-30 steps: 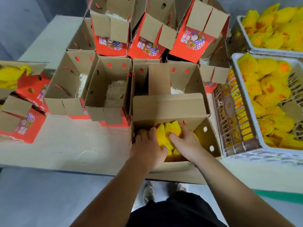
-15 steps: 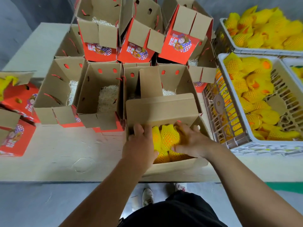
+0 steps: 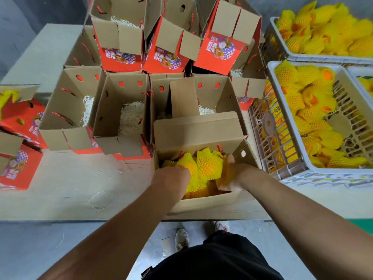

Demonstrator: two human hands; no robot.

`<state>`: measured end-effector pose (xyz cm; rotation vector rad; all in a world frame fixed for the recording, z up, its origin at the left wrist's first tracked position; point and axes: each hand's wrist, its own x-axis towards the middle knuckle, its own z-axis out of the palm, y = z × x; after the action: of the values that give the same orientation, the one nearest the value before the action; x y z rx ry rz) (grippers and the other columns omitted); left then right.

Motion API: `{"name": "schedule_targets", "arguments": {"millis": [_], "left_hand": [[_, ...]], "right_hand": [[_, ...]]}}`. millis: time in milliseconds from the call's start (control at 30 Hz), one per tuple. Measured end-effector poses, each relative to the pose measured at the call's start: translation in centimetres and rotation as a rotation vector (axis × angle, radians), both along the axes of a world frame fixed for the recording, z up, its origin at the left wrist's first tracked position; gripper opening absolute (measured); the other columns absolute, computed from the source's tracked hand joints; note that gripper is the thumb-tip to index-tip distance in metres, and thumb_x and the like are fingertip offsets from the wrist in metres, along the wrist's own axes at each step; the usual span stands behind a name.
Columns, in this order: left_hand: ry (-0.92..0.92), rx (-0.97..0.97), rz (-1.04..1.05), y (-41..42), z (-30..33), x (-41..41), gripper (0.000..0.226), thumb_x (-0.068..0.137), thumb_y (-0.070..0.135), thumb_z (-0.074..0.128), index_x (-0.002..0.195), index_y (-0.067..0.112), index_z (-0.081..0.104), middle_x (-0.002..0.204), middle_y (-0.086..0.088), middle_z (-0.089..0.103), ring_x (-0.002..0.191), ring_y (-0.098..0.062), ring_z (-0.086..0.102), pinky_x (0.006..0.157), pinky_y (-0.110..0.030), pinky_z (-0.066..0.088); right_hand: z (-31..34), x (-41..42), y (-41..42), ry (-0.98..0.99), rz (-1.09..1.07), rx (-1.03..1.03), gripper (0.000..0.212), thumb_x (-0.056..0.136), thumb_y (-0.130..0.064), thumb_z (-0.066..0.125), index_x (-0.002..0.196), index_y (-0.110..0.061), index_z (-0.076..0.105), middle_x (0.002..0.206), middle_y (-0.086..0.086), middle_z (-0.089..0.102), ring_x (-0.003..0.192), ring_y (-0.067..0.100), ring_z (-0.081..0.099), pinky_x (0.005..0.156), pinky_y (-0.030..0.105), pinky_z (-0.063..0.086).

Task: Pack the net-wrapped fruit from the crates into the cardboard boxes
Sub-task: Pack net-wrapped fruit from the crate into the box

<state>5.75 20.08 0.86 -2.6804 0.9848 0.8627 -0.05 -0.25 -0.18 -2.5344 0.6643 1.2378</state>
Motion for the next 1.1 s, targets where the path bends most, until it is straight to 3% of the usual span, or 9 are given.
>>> {"name": "schedule_targets", "arguments": {"millis": [100, 167, 233, 333, 467, 600, 700, 900, 1100], "left_hand": [[-0.082, 0.053, -0.081, -0.2, 0.4, -0.9, 0.013, 0.096, 0.015, 0.057, 0.105, 0.015, 0.066, 0.107, -0.004, 0.068, 0.102, -0.027, 0.067, 0.074, -0.034, 0.043], [-0.11, 0.013, -0.155, 0.5, 0.4, -1.2, 0.009, 0.099, 0.016, 0.055, 0.095, 0.015, 0.064, 0.091, -0.001, 0.065, 0.093, -0.025, 0.067, 0.077, -0.034, 0.046], [-0.012, -0.077, -0.11, 1.8, 0.8, -0.6, 0.026, 0.102, 0.033, 0.057, 0.079, 0.022, 0.058, 0.074, 0.006, 0.058, 0.079, -0.018, 0.065, 0.084, -0.036, 0.055], [0.092, -0.3, 0.093, 2.6, 1.6, 0.2, 0.035, 0.097, 0.055, 0.056, 0.075, 0.028, 0.054, 0.073, 0.008, 0.057, 0.073, -0.01, 0.06, 0.081, -0.038, 0.056], [-0.094, -0.505, 0.15, 1.0, 1.4, -0.4, 0.024, 0.096, 0.052, 0.059, 0.105, 0.03, 0.052, 0.104, 0.007, 0.054, 0.094, -0.016, 0.059, 0.086, -0.037, 0.053], [-0.083, -0.465, 0.161, 0.4, 0.7, -0.3, 0.021, 0.097, 0.046, 0.059, 0.106, 0.029, 0.051, 0.105, 0.005, 0.055, 0.098, -0.021, 0.059, 0.087, -0.04, 0.053], [-0.102, -0.639, 0.19, -0.8, 0.9, -0.5, 0.01, 0.099, 0.037, 0.057, 0.099, 0.028, 0.059, 0.097, 0.005, 0.056, 0.093, -0.02, 0.056, 0.084, -0.042, 0.051], [0.072, -0.945, 0.203, -9.2, 1.1, -2.9, 0.022, 0.099, 0.033, 0.061, 0.121, 0.029, 0.062, 0.101, 0.015, 0.06, 0.09, -0.004, 0.055, 0.082, -0.033, 0.051], [0.273, -1.171, 0.218, -23.0, 1.0, -3.4, 0.032, 0.095, 0.026, 0.056, 0.125, 0.036, 0.056, 0.102, 0.012, 0.065, 0.093, -0.003, 0.063, 0.084, -0.034, 0.053]], "right_hand": [[-1.9, 0.6, 0.7, 0.039, 0.057, -0.035, 0.122, 0.089, -0.032, 0.068, 0.151, -0.026, -0.037, 0.132, 0.015, 0.059, 0.115, 0.036, 0.063, 0.101, 0.049, 0.052], [-1.9, 1.2, 0.2, 0.05, 0.076, 0.006, 0.118, 0.094, -0.031, 0.067, 0.152, -0.023, -0.036, 0.165, 0.018, 0.021, 0.141, 0.039, 0.042, 0.116, 0.048, 0.038], [-0.9, 0.9, -0.7, 0.021, 0.057, 0.071, 0.127, 0.086, -0.048, 0.073, 0.155, -0.027, -0.031, 0.168, 0.016, -0.004, 0.15, 0.041, 0.025, 0.12, 0.05, 0.03], [1.1, -0.6, -0.2, -0.186, 0.041, 0.094, 0.123, 0.066, -0.065, 0.077, 0.151, -0.043, -0.009, 0.156, 0.005, 0.019, 0.144, 0.037, 0.03, 0.113, 0.051, 0.04], [0.3, -0.9, 2.0, -0.411, 0.035, 0.234, 0.075, 0.081, -0.043, 0.075, 0.14, -0.022, 0.034, 0.14, 0.004, 0.035, 0.134, 0.03, 0.041, 0.106, 0.038, 0.042], [-0.1, -0.9, 1.4, -0.358, 0.04, 0.25, 0.088, 0.085, -0.046, 0.074, 0.155, -0.02, 0.027, 0.154, 0.005, 0.028, 0.141, 0.028, 0.038, 0.111, 0.034, 0.039], [0.8, -1.6, -0.6, -0.42, -0.098, 0.399, 0.091, 0.083, -0.046, 0.078, 0.156, -0.03, 0.027, 0.146, -0.002, 0.047, 0.134, 0.021, 0.048, 0.108, 0.031, 0.041], [3.7, -2.4, -5.9, -0.835, -0.355, 0.51, 0.044, 0.09, -0.011, 0.065, 0.13, -0.029, 0.061, 0.096, -0.004, 0.066, 0.078, 0.002, 0.06, 0.072, 0.012, 0.047], [4.3, -3.4, -16.5, -1.088, -0.549, 0.369, 0.028, 0.091, -0.004, 0.06, 0.109, -0.024, 0.066, 0.097, -0.006, 0.071, 0.089, 0.009, 0.066, 0.081, 0.023, 0.05]]}}
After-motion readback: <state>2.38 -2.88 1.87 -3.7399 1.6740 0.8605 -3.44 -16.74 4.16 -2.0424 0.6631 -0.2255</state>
